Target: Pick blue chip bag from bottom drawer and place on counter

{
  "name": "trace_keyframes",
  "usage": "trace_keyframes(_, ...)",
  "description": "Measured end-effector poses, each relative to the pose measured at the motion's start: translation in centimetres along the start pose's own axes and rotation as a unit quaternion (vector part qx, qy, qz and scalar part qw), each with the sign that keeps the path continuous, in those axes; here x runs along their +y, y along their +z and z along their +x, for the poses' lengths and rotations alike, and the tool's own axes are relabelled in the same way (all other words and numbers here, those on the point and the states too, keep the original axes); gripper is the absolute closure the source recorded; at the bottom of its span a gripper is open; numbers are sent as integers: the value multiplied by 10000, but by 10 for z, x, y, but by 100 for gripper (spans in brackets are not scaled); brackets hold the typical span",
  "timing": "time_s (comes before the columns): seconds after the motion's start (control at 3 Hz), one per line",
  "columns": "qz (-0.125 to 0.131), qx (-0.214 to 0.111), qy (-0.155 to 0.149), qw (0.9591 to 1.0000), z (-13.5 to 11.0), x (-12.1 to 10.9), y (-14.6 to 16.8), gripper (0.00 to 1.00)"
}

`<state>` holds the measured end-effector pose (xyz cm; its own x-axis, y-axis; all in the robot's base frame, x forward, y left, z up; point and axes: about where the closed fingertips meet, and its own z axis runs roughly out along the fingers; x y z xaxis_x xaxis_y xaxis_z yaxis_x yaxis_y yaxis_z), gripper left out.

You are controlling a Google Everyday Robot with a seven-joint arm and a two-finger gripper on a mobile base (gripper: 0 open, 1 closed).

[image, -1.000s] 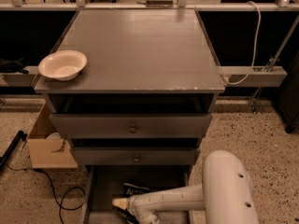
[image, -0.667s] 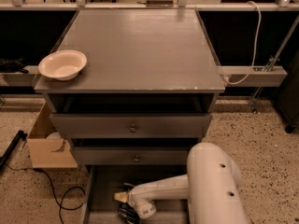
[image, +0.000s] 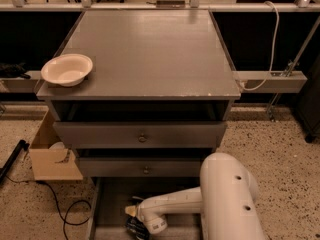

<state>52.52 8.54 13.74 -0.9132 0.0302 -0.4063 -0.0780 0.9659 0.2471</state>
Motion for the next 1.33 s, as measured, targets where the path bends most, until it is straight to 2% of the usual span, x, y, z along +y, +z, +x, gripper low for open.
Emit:
trace_keyframes(0.33,0,0,0,10000,0,0,0,31)
trace_keyframes(0.67,0,0,0,10000,0,0,0,54)
trace_keyframes(1.0,0,0,0,10000,0,0,0,85)
trace_keyframes(1.33,0,1,0,10000,0,0,0,100)
